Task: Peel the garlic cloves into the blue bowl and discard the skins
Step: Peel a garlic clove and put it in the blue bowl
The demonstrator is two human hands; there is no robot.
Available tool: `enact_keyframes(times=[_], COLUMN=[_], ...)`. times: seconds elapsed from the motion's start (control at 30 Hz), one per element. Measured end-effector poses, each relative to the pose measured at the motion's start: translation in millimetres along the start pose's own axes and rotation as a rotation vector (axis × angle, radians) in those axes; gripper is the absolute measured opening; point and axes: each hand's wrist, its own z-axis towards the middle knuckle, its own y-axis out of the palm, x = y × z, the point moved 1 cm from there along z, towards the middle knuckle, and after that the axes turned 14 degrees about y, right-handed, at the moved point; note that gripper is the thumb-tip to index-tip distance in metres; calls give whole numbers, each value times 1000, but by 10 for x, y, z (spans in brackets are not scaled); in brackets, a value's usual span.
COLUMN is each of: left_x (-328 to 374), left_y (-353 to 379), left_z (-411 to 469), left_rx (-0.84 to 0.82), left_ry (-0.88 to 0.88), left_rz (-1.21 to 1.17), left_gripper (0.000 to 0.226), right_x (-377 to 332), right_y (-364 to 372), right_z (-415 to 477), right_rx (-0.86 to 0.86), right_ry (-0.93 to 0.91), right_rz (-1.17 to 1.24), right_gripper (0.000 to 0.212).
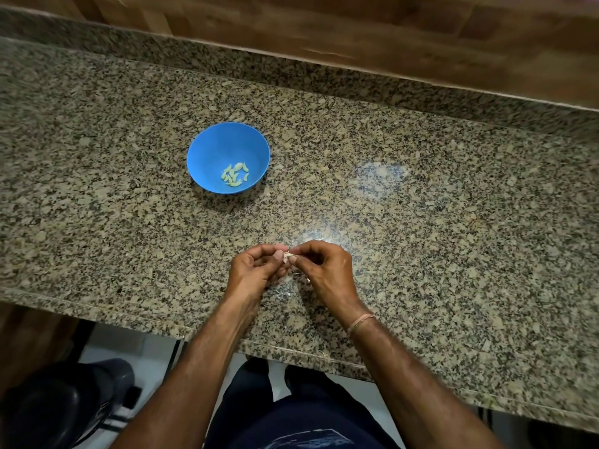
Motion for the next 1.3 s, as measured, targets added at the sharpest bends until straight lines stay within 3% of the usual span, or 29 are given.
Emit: enact_keyframes(times=[0.23, 0.4, 0.53, 0.63, 0.8, 0.9, 1.03, 1.2, 1.3], left_x=[9, 10, 18, 53, 82, 68, -162, -247, -231], left_y=[17, 62, 42, 44, 80, 66, -90, -176, -168], left_z=[24, 25, 76, 144, 237, 108, -247, -389, -368], left_rx=[4, 52, 103, 189, 179, 184, 124, 80, 54], left_ry=[-24, -52, -35, 86, 241, 367, 384, 388, 379], left_rz=[26, 56, 89, 201, 467, 670, 831, 874, 929], left_gripper=[21, 12, 11, 15, 19, 21, 17, 11, 9], right_x=[-49, -20, -1, -9, 86, 175, 331, 455, 434], right_y=[-19, 101, 30, -60, -167, -214, -189, -53, 4], right_z=[-3, -29, 4, -33, -101, -162, -309, -391, -403], right_rx=[24, 207, 66, -20, -63, -29, 9, 81, 152], right_ry=[-161, -357, -28, 131, 243, 253, 171, -136, -218], right_rz=[-194, -449, -30, 192, 295, 185, -45, -444, -595], right_gripper=[6, 5, 4, 7, 10, 8, 4, 12, 11])
